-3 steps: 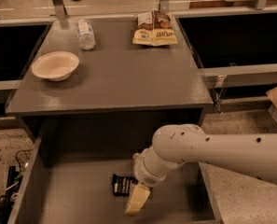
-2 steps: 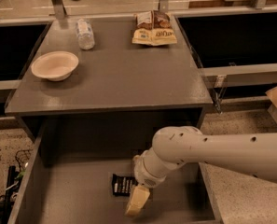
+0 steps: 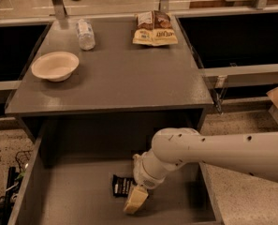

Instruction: Pick rxbar chocolate from top drawer and place on counter

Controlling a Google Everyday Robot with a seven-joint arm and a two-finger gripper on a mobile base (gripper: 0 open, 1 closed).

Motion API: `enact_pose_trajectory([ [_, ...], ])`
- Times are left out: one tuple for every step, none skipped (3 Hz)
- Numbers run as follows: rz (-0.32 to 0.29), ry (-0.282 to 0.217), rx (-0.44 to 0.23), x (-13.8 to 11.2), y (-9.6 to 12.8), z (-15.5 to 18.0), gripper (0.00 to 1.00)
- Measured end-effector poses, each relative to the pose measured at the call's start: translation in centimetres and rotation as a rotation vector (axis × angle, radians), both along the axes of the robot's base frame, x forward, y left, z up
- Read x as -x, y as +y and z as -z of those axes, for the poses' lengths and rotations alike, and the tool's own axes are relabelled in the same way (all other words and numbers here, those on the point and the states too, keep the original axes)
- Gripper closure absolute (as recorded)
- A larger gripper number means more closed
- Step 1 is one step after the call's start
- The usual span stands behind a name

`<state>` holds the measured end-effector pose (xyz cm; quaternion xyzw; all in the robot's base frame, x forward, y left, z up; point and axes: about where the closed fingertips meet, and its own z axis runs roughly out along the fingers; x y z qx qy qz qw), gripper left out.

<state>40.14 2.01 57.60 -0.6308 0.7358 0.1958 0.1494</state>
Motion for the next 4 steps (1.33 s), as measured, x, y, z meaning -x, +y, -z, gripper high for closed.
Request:
enact_pose_trajectory([
  [0.000,0.000,0.000,0.00,0.00,0.00,0.42],
  [0.000,0.000,0.000,0.00,0.00,0.00,0.65],
  [0.000,0.000,0.000,0.00,0.00,0.00,0.89],
  [0.000,0.000,0.000,0.01,0.01,-0.04,1.00],
])
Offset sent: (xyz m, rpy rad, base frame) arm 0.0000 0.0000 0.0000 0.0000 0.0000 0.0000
